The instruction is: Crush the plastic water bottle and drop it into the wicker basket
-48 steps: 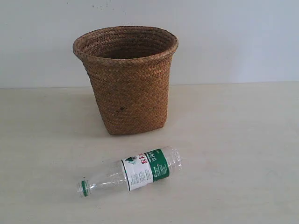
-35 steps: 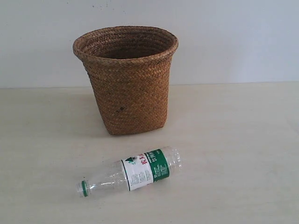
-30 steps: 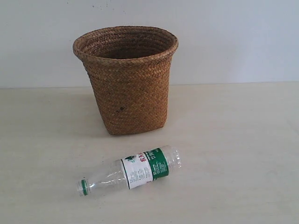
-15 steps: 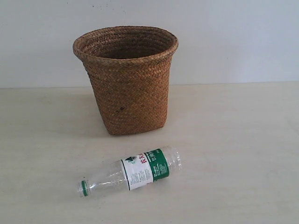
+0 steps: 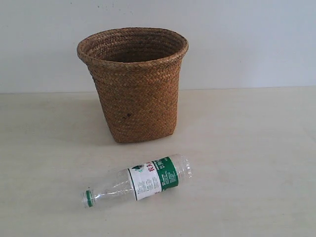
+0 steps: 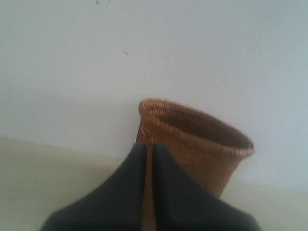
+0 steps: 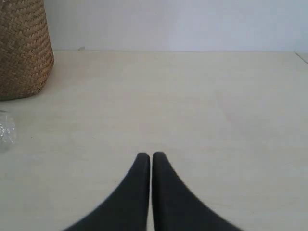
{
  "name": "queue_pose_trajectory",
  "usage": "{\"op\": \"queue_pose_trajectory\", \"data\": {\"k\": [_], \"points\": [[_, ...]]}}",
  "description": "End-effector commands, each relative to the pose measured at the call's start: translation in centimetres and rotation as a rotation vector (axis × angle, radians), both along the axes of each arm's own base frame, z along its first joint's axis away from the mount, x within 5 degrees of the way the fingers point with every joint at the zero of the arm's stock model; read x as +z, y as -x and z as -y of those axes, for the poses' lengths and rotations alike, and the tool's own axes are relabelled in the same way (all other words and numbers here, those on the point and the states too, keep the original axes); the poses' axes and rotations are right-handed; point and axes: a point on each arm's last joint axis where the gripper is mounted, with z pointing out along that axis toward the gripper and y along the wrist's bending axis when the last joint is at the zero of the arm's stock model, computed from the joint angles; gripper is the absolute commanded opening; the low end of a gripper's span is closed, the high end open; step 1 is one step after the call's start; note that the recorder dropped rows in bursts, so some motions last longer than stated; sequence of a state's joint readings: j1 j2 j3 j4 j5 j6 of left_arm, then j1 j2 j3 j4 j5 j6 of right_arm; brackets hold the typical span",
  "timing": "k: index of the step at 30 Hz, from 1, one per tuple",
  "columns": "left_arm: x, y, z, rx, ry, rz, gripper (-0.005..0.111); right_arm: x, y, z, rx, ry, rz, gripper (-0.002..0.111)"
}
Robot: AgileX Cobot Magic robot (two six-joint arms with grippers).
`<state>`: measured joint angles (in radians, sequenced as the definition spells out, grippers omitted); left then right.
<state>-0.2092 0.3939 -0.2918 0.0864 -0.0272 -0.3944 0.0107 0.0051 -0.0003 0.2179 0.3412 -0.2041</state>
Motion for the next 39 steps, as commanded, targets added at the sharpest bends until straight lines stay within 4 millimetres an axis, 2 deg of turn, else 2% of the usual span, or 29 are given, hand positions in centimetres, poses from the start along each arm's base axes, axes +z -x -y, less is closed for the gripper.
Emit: {"op": "queue_pose_trajectory", "data": {"k": [1,2,5,8,11,13,15,20,22,26,27,39], "points": [[-0.1,-4.9,3.0,-0.154,-0.362,-0.249,0.004,0.0,0.0,0.0,-0.006,0.003,0.004,0.000],[-0.5,-6.2,4.0,-0.211,-0.491,-0.295,0.004,0.0,0.0,0.0,-0.006,0.003,0.004,0.000],[-1.9,-8.4,5.8,-0.347,-0.791,-0.420,0.004,0.0,0.0,0.0,-0.006,0.003,0.004,0.000],[-3.5,-11.1,7.1,-0.436,-0.961,-0.644,0.004,0.0,0.0,0.0,-0.006,0.003,0.004,0.000],[-4.2,-12.1,7.7,-0.541,-1.067,-0.755,0.004,0.0,0.0,0.0,-0.006,0.003,0.004,0.000],[-4.8,-12.4,8.4,-0.677,-1.136,-0.771,0.004,0.0,0.0,0.0,-0.006,0.003,0.004,0.000],[-5.2,-12.6,9.2,-0.819,-1.218,-0.695,0.004,0.0,0.0,0.0,-0.006,0.003,0.004,0.000],[-6.4,-13.7,10.6,-0.910,-1.208,-0.591,0.007,0.0,0.0,0.0,-0.006,0.003,0.004,0.000],[-7.1,-14.1,10.9,-0.912,-1.217,-0.587,0.018,0.0,0.0,0.0,-0.006,0.003,0.004,0.000],[-8.6,-14.8,11.2,-0.920,-1.198,-0.624,0.050,0.0,0.0,0.0,-0.006,0.003,0.004,0.000],[-9.0,-15.0,11.3,-0.923,-1.198,-0.634,0.054,0.0,0.0,0.0,-0.006,0.003,0.004,0.000],[-12.8,-16.3,12.0,-0.940,-1.181,-0.701,0.054,0.0,0.0,0.0,-0.006,0.003,0.004,0.000]]}}
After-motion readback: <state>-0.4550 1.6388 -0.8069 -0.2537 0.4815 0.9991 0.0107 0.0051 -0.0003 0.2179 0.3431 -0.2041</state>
